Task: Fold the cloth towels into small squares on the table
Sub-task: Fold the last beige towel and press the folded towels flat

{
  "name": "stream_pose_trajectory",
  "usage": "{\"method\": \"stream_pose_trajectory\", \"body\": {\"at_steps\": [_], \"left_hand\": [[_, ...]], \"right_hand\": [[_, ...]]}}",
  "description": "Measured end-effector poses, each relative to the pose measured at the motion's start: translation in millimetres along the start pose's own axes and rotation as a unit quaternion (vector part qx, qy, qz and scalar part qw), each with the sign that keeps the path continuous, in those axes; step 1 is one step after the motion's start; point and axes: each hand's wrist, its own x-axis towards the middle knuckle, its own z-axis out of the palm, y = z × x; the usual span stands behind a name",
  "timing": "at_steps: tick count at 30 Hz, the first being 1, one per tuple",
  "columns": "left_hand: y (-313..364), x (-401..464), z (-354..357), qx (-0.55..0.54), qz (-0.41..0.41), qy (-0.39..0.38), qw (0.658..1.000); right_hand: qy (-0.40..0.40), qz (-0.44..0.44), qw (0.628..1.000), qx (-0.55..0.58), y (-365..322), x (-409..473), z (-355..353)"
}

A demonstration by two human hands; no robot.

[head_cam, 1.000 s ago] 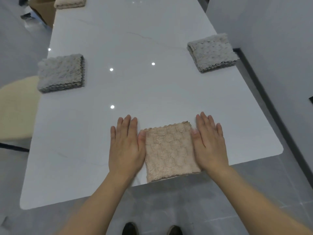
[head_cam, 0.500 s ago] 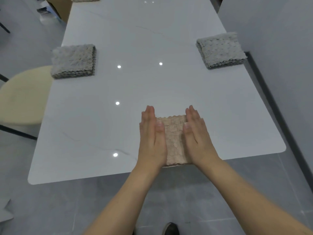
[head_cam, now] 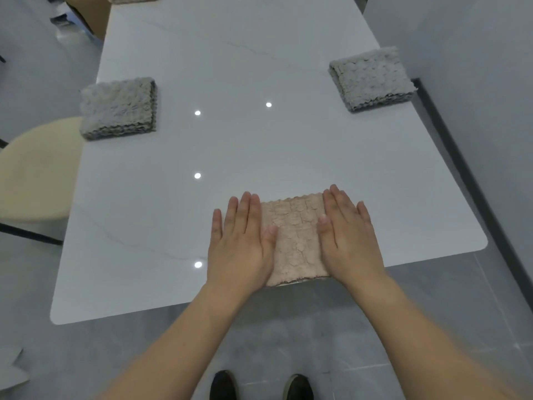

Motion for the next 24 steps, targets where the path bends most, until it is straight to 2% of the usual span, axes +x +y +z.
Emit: {"method": "stream_pose_trajectory", "body": {"at_steps": [1, 2, 4, 6, 9, 11, 16, 20, 24], "left_hand": [[-9, 5, -7, 0.016, -0.002, -0.001, 1.0], [-20, 14, -14, 0.026, -0.003, 0.004, 1.0], [-42, 40, -27, 0.011, 0.03, 0.002, 0.999], [-49, 69, -37, -0.04, 0.132, -0.048, 0.989], [-29, 99, -40, -0.128, 0.287, -0.136, 0.94], [-16, 107, -38, -0.143, 0.352, -0.168, 0.91], [-2, 118, -32, -0.081, 0.472, -0.191, 0.857], [-1, 121, -22, -0.004, 0.52, -0.163, 0.838], [-5, 124, -19, 0.054, 0.53, -0.126, 0.837]], "right_hand": [[0.052, 0.071, 0.993, 0.077, 0, -3, -2], [0.123, 0.162, 0.967, 0.153, -2, -6, -4], [0.267, 0.308, 0.887, 0.217, -13, -13, -5], [0.339, 0.348, 0.846, 0.221, -42, -20, 2], [0.363, 0.371, 0.82, 0.243, -90, -22, 23], [0.351, 0.398, 0.816, 0.227, -109, -21, 38], [0.338, 0.409, 0.833, 0.158, -105, -22, 58], [0.317, 0.402, 0.852, 0.107, -105, -25, 63], [0.275, 0.39, 0.877, 0.052, -98, -29, 65]]}}
